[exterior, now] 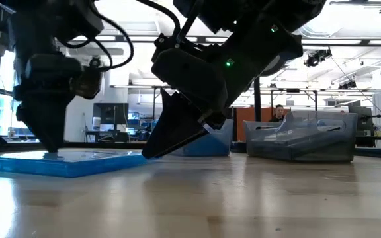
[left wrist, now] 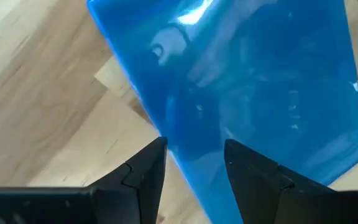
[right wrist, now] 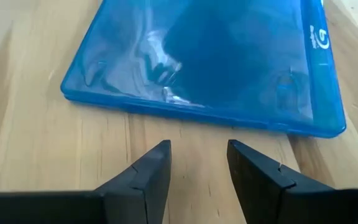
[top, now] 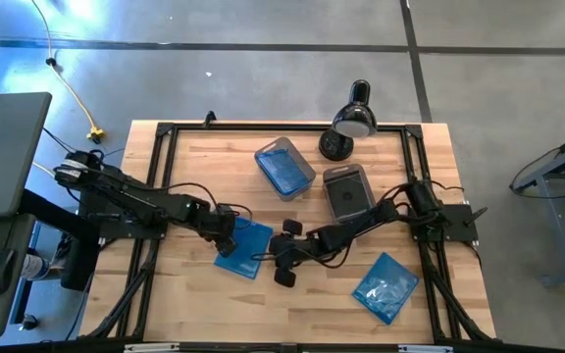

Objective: Pick & place jewel cases by type
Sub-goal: Put the left blue CD case into the left black bin

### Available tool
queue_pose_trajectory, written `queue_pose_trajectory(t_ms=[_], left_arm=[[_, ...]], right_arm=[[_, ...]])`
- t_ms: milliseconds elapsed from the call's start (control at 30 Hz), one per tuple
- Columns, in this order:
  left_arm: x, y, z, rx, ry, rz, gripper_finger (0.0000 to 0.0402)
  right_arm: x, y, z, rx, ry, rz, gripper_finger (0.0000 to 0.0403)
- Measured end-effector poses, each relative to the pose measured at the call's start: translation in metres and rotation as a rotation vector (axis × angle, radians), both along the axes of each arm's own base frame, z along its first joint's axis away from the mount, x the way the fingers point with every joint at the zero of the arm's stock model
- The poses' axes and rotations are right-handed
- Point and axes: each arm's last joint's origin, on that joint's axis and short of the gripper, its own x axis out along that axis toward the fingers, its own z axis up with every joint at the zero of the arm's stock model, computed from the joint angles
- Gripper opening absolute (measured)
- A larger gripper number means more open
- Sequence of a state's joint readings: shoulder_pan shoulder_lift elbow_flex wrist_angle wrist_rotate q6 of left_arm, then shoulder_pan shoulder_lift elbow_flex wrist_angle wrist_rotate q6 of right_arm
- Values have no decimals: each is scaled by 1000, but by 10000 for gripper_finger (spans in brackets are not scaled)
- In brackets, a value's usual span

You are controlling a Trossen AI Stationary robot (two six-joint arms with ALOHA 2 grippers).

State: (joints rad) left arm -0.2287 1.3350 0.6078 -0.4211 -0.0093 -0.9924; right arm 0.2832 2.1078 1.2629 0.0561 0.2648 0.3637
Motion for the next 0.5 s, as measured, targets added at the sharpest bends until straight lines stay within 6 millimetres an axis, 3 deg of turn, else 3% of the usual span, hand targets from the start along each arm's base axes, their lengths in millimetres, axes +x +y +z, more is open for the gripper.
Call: queue_pose_trajectory(t_ms=[333,500], left_arm=[[2,-3,-5,-68,19,-20,163],[12,-6,0,-126,-90,-45,163]], right_arm=[[0,1,0,9,8,8,154],[-2,0,-1,5,19,6,154]])
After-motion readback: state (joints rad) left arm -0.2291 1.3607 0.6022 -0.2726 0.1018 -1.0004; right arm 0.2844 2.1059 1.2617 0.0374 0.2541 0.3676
